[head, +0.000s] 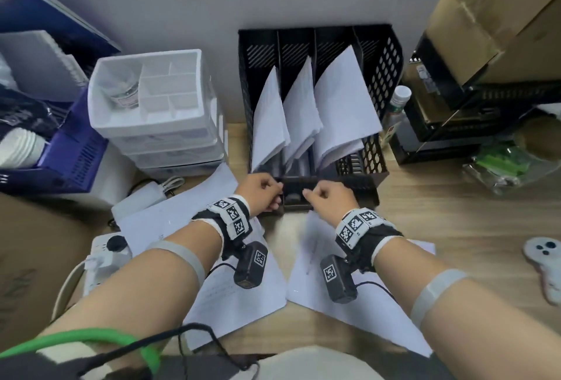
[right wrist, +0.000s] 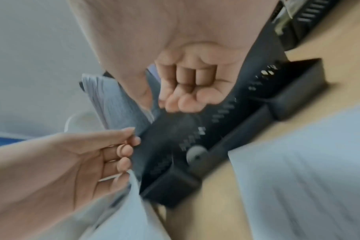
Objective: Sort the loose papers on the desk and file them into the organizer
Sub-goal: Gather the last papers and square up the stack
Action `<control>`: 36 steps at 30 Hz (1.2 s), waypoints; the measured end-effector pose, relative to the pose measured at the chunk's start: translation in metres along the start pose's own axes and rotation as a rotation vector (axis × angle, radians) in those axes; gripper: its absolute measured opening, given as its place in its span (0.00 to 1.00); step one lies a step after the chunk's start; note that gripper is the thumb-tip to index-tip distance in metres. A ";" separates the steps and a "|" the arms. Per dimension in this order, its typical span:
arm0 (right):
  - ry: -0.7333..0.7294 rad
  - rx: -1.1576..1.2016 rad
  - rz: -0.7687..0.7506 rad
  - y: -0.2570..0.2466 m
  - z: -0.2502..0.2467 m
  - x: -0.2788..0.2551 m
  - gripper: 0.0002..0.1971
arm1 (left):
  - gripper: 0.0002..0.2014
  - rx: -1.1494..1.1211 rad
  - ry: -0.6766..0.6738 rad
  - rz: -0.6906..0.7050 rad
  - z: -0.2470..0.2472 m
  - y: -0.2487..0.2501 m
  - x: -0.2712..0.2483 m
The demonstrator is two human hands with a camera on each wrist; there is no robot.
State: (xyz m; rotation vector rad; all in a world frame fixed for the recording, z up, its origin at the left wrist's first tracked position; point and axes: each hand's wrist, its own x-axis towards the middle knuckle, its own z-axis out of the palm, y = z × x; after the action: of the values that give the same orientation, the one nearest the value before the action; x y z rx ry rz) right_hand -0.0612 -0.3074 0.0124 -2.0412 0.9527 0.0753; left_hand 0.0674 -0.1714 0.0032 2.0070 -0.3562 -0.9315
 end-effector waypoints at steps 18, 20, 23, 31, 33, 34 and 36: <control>-0.191 -0.041 0.039 0.011 0.155 -0.055 0.09 | 0.27 0.225 0.651 -0.289 -0.139 -0.162 -0.105; -0.146 -0.020 -0.003 0.008 0.149 -0.057 0.09 | 0.31 0.098 0.650 -0.298 -0.143 -0.163 -0.106; -0.110 0.028 -0.040 0.003 0.135 -0.063 0.11 | 0.39 -0.073 0.561 -0.299 -0.148 -0.164 -0.105; 0.114 0.076 -0.045 0.005 0.086 -0.076 0.13 | 0.11 -0.087 0.457 -0.100 -0.153 -0.160 -0.101; 0.170 0.032 -0.019 0.014 0.071 -0.079 0.12 | 0.14 -0.064 0.477 -0.040 -0.158 -0.155 -0.103; 0.190 0.010 -0.006 0.018 0.065 -0.080 0.11 | 0.14 -0.039 0.489 0.007 -0.159 -0.152 -0.106; 0.223 -0.012 0.030 0.026 0.055 -0.083 0.11 | 0.12 0.012 0.516 0.094 -0.163 -0.145 -0.107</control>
State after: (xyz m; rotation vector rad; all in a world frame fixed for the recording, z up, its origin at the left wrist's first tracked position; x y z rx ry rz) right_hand -0.1213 -0.2270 -0.0085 -2.0769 1.1221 -0.1339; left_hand 0.0993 0.0694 -0.0074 2.1326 -0.1643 -0.3302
